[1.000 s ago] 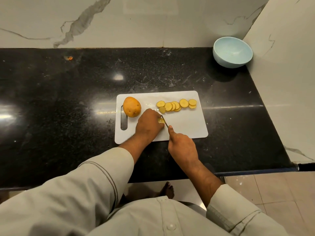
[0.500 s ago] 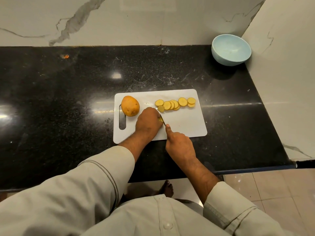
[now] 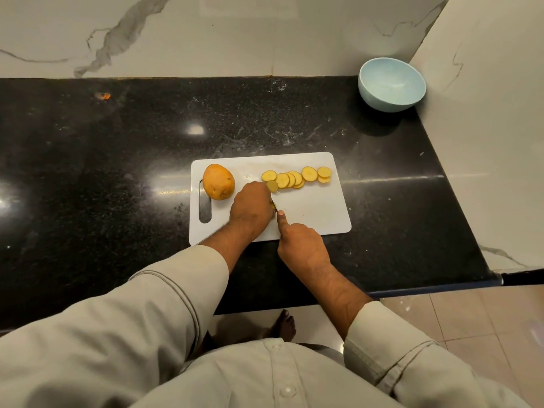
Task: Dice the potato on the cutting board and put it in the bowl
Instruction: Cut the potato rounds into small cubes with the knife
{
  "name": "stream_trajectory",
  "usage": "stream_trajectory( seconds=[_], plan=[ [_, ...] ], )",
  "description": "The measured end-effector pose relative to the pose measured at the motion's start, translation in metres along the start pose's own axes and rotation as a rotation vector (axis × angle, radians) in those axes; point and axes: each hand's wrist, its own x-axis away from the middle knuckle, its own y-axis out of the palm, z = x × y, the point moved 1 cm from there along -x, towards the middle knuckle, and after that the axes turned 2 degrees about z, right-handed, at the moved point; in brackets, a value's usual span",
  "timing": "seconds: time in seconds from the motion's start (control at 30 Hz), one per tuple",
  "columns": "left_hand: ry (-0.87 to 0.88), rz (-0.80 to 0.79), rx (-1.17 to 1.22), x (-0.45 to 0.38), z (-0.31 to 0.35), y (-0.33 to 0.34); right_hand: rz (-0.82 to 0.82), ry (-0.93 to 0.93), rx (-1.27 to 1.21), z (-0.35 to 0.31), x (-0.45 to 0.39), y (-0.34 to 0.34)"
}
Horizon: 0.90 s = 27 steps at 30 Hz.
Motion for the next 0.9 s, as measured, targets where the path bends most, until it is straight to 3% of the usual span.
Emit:
stream_trajectory(
  seconds=[0.7, 0.9],
  plan=[
    [0.002, 0.043, -0.015, 0.000, 0.001, 0.003, -0.026, -0.004, 0.036, 0.012, 0.037, 0.005],
    [0.113, -0.094, -0.124, -0.002, -0.005, -0.009, 0.172, 0.046, -0.070, 0.018, 0.052, -0.002]
  ],
)
